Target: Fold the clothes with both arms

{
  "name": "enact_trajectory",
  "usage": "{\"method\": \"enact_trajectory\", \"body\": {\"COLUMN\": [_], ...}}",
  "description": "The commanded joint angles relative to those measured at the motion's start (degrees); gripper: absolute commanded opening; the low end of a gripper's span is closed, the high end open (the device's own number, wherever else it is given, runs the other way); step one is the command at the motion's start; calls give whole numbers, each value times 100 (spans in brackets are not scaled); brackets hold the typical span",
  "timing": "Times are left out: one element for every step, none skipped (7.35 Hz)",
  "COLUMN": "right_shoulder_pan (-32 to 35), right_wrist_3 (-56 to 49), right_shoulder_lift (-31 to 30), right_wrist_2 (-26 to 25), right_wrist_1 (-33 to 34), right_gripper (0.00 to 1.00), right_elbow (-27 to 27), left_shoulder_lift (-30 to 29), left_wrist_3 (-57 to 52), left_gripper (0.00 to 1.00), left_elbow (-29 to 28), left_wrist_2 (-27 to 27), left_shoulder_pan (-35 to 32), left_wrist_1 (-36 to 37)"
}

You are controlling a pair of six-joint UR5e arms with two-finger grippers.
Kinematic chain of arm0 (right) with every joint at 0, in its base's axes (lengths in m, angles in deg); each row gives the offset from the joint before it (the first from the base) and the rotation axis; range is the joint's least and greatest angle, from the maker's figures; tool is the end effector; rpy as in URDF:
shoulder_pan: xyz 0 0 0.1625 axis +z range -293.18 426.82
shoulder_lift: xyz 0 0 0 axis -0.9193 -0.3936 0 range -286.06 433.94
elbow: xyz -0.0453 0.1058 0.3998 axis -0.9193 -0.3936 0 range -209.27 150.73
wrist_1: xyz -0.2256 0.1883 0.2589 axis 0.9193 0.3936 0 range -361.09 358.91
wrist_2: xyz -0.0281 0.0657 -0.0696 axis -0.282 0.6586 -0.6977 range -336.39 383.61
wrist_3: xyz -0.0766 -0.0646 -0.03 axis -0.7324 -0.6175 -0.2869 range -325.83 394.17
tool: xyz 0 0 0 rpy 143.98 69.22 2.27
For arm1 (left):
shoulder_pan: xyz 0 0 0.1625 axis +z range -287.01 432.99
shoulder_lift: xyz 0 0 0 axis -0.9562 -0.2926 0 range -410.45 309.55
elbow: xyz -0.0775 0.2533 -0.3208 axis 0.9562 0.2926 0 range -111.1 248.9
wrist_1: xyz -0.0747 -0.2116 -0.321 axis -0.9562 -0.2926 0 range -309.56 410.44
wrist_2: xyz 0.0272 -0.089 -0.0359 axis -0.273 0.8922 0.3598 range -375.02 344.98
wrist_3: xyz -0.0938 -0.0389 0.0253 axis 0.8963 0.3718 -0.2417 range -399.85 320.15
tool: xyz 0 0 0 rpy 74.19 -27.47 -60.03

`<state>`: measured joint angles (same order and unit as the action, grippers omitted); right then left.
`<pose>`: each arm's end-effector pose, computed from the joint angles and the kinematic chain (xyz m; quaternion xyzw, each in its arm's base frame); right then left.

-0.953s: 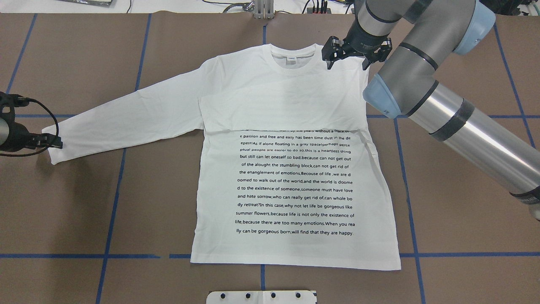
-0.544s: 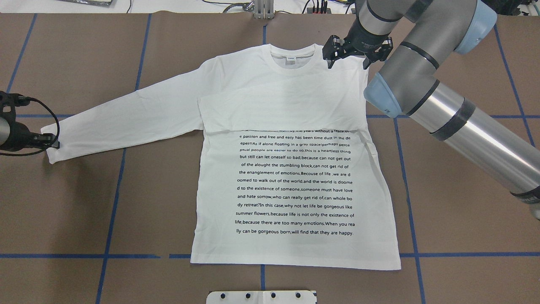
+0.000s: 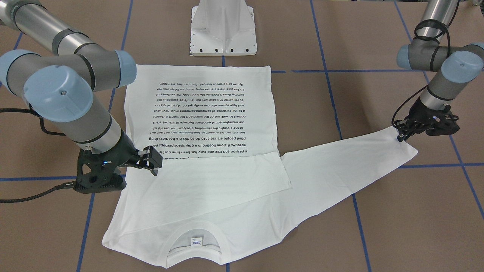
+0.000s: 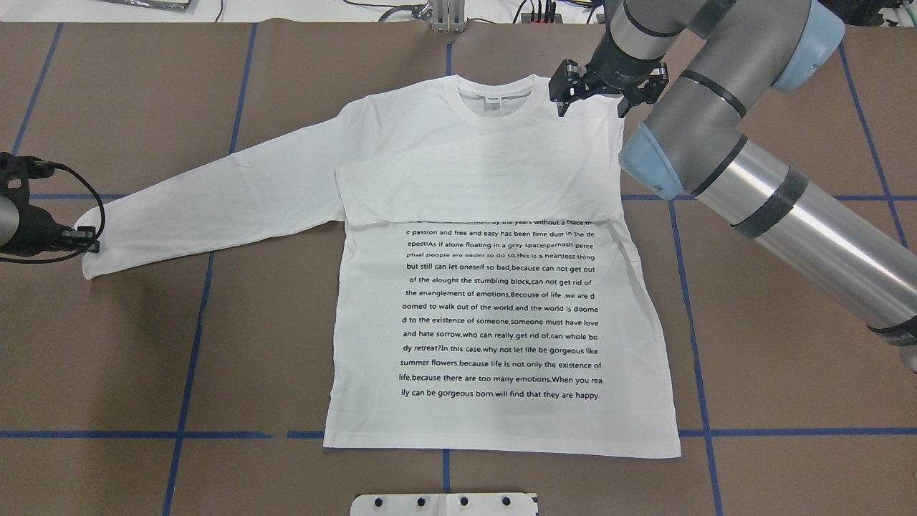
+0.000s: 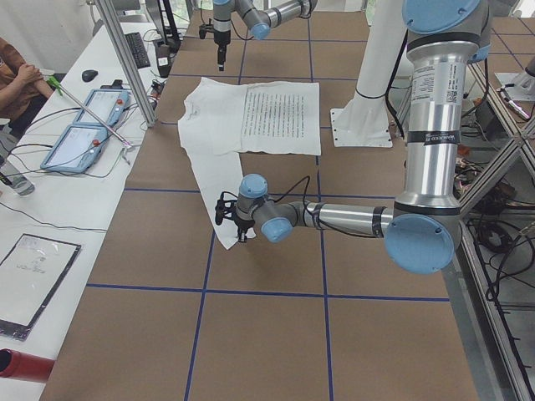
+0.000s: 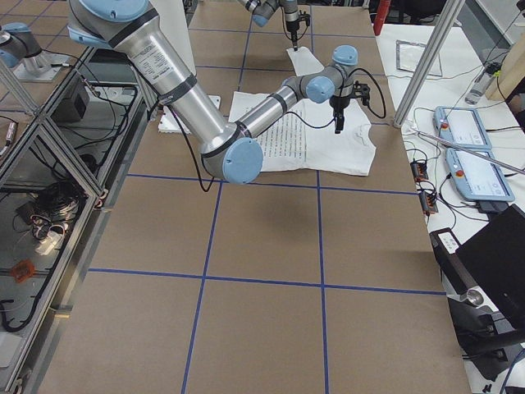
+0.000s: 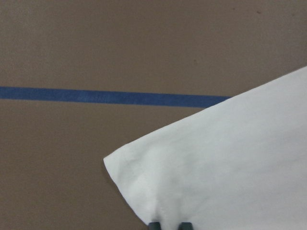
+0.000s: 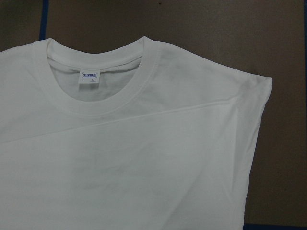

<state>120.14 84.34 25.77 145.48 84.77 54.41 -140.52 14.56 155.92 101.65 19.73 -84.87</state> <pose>-0.3620 -0.6166 0.2633 0.0592 -0.4118 0.0138 0.9093 0.2329 -0.4563 0.5990 0.0927 0.4018 -0.0569 0.9092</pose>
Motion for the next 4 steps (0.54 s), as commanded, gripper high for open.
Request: {"method": "enact_trajectory", "body": {"right_shoulder_pan": [47,195,214,258], "right_wrist_3": [-7,-42,-51,-60], "right_shoulder_lift": [-25,-147,-514,-813], "right_wrist_2": [12,65,109,118], "right_wrist_1": [2,10,10,10], "right_gripper": [100,100,100,100], "right_elbow": [-1,51,383,682], "left_shoulder_lift": [-2,-10,-37,-315], "left_wrist_3": [322,498,718,920], "left_gripper": [0,0,0,0], "left_elbow": [288,515,735,929], "left_wrist_2": [259,382,618,760], "left_shoulder_pan": [-1,-1,-1,-1], "left_wrist_1": [22,57,83,388]}}
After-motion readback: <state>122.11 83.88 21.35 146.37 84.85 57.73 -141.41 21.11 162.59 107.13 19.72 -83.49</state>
